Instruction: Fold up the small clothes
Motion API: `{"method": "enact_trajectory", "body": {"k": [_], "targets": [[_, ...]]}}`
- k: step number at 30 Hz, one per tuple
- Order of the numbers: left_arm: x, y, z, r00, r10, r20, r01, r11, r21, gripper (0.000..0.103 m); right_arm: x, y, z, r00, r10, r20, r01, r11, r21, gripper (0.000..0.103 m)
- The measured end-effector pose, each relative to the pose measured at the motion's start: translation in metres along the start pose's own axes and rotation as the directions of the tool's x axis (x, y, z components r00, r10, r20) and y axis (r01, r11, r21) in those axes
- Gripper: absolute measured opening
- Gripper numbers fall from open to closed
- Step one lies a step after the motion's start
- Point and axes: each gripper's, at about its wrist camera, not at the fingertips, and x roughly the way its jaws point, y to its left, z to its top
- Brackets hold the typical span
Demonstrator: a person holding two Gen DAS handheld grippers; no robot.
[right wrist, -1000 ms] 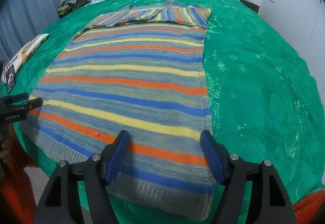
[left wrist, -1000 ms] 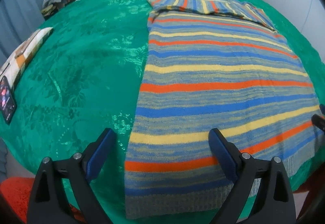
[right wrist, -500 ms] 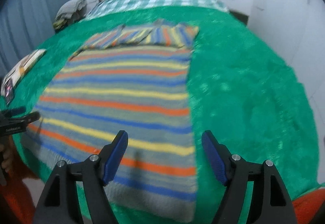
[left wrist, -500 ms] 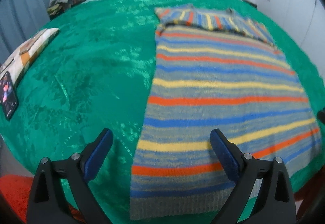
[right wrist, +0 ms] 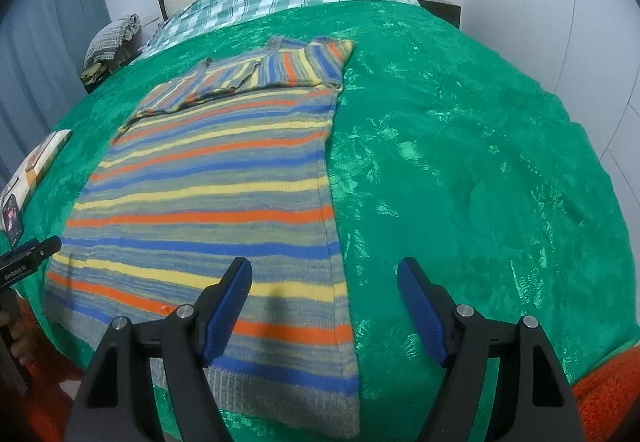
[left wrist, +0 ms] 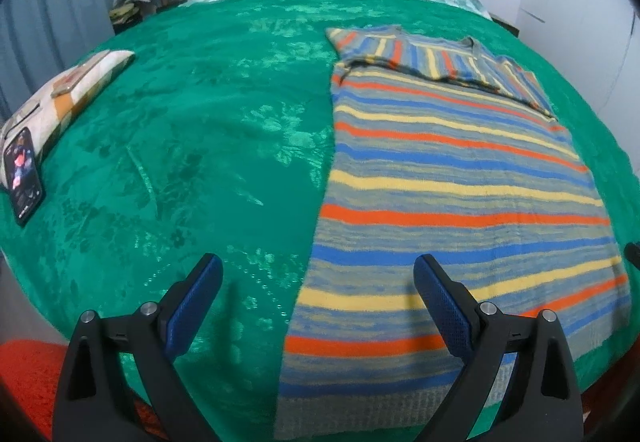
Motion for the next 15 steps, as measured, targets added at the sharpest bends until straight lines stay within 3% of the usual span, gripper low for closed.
{"method": "enact_trajectory", "body": {"k": [15], "targets": [[0.005,0.010,0.000,0.999,0.036,-0.009,-0.036,0.999,-0.017,0.097,0.001,0.004,0.002,0.993,-0.119,0.013,0.119,0.991,-0.055,0.075]]}}
